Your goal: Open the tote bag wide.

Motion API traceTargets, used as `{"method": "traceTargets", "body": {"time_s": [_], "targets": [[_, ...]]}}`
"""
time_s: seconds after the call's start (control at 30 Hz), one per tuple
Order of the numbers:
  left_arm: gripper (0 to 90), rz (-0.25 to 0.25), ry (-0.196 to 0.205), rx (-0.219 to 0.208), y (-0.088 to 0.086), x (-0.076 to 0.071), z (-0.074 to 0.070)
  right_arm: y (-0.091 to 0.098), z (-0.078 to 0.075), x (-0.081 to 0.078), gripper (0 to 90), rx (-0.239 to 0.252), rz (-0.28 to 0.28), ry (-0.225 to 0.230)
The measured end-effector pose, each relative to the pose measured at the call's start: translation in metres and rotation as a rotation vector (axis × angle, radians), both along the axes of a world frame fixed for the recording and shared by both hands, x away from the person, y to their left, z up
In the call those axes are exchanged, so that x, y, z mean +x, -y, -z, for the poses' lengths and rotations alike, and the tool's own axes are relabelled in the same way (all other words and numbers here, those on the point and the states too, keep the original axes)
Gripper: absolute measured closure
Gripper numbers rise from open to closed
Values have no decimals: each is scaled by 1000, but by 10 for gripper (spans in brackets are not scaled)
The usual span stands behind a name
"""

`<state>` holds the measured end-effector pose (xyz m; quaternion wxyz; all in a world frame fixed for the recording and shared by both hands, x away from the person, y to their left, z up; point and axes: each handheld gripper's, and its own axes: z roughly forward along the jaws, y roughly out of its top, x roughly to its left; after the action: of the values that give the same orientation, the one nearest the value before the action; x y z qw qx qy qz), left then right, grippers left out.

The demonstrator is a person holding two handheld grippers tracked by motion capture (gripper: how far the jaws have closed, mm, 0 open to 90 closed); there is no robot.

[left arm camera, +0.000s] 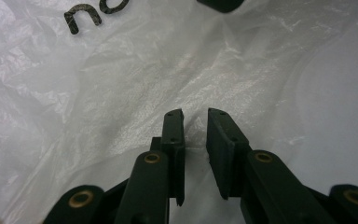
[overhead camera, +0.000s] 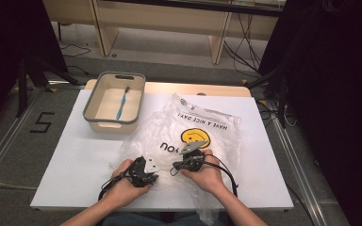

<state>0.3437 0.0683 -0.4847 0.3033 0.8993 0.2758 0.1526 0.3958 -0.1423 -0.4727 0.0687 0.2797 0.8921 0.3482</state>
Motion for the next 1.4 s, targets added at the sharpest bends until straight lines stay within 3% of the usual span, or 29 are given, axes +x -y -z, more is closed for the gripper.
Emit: {"method": "traceTargets", "body": {"time_s": [0.2, 0.3, 0.37, 0.73, 0.97, 1.4], "targets": [[785, 4, 8, 12, 1, -1, 0, 9, -17, 2, 900, 94, 59, 57], [785, 5, 10, 12, 1, -1, 0, 13, -29, 2, 900, 124, 79, 111], [786, 7, 13, 15, 2, -1, 0, 15, -43, 2, 900, 157, 86, 175], [787, 5, 29, 22, 4, -3, 0, 23, -79, 7, 900, 252, 151, 300], [783, 12, 39, 36, 4, -4, 0, 25, -89, 14, 900, 285, 181, 334], [767, 15, 50, 52, 5, -5, -1, 20, -101, 19, 900, 315, 188, 369]]}}
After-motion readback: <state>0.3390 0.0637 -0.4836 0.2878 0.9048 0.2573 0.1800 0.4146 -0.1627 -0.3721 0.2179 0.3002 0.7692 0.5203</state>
